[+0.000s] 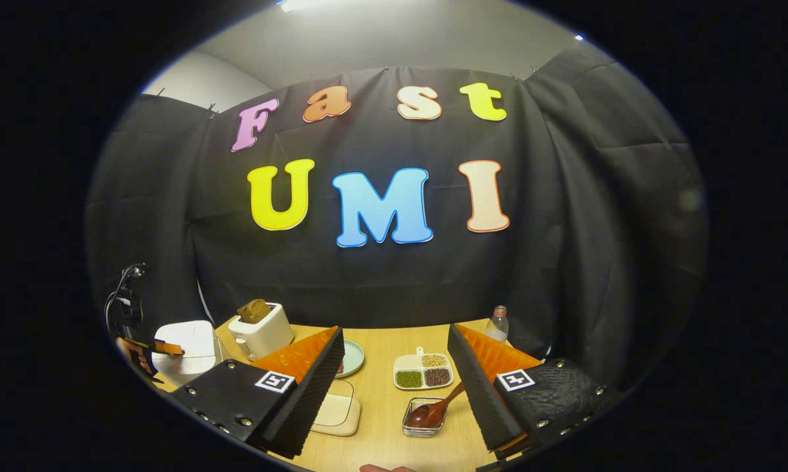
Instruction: Close the left gripper, press the button to open the rice cooker; take a wooden spoon from the chopstick holder with the right hand, scoop a spoonful of rice and pour it into the rice cooker, then put the wooden spoon back into the chopstick holder.
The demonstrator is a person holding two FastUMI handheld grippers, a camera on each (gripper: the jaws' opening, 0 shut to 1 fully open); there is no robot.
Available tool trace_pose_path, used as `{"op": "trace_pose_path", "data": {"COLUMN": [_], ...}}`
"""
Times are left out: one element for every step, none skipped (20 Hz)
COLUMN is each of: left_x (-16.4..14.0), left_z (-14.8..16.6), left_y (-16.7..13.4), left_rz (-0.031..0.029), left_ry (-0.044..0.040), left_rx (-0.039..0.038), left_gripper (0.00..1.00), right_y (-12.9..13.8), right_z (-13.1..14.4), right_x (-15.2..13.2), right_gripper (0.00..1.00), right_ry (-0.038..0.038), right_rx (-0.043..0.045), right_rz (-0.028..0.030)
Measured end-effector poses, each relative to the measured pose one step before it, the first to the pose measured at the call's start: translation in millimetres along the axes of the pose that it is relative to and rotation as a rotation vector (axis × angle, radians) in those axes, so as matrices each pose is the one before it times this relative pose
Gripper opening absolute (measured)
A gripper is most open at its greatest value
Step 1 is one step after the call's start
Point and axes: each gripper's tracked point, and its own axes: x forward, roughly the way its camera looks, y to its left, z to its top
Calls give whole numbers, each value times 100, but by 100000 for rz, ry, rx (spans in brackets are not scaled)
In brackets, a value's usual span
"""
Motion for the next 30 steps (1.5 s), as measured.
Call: {"op": "trace_pose_path", "data": {"left_x": [-714,-887,-1090,-1442,-1817,-983,-894,-752,-640,-811,-807,-1053,-968,-1076,-989,-899,-930,-714,-662,-604,-456,-183,-294,-125,-51,-25,12,45,32,58], "left_z": [1243,2051,2670,2513,2562,2314,1903,1322,1113,836,890,1066,1030,929,681,480,320,338,273,96,187,69,7,60,-70,-70,-41,-25,-2,22], "left_y": [106,111,-74,-420,-59,156,239,148,103,-294,-329,-275,-503,-635,-592,-671,-411,-517,-465,-416,-413,-390,-296,-144,-75,-163,-42,-64,-204,-20], "left_rz": [666,726,201,-597,1,1296,1591,1206,868,-184,-743,-927,-897,-1176,-1159,-1141,-1182,-1181,-982,-1059,-1306,-1258,-1261,-664,-561,-343,-104,-76,-159,763], "left_ry": [-5360,-8777,-9338,-7275,-6876,-5660,-4553,-3491,-2186,-1615,-1430,-2040,-2159,-2326,-1690,-1440,-1228,-901,-782,-520,-200,-127,30,-265,-51,236,139,-311,-638,-623], "left_rx": [-182,-534,-1538,-935,-26,1308,2017,1904,1351,412,-345,-843,-755,-767,-723,-583,-189,687,1011,1079,806,330,-277,-471,-607,-891,-1019,-1045,-819,-272], "left_gripper": [9,10,10,34,59,83,89,95,95,96,96,96,96,96,96,96,96,96,96,96,96,96,96,96,96,96,96,96,96,96], "right_y": [412,358,327,236,292,102,98,46,32,11,-52,-152,-259,-131,-122,-62,-51,-3,74,145,-9,123,38,26,70,-54,-31,-173,-193,-131], "right_z": [434,234,329,156,157,145,145,-7,-9,-81,-96,-60,75,118,168,146,270,201,296,109,200,87,71,-88,-64,-128,-150,-131,-82,-154], "right_x": [76,66,6,-2,25,-33,-95,-30,-40,63,26,30,82,69,11,62,-16,-58,-56,-95,-160,-255,-268,-82,-165,-203,2,100,185,196], "right_gripper": [96,96,96,96,96,97,97,97,97,97,97,96,96,96,96,96,96,96,96,96,96,96,96,96,96,96,96,96,96,96], "right_ry": [-902,-782,-732,-467,-314,-387,-474,-314,-29,44,283,90,-52,-196,-228,-340,-468,-610,-637,-698,-663,-764,-724,-252,-93,111,67,130,32,242], "right_rx": [-496,-979,-949,-785,-417,66,672,792,588,413,208,154,159,352,487,183,-323,-455,-196,-250,-493,-420,-364,-461,-328,-133,143,309,497,480], "right_rz": [1045,908,938,1068,1012,632,586,494,385,385,174,-43,-413,-506,-394,-355,-568,-576,-434,-336,-584,-384,-459,-330,-131,94,32,-217,-204,-20]}}
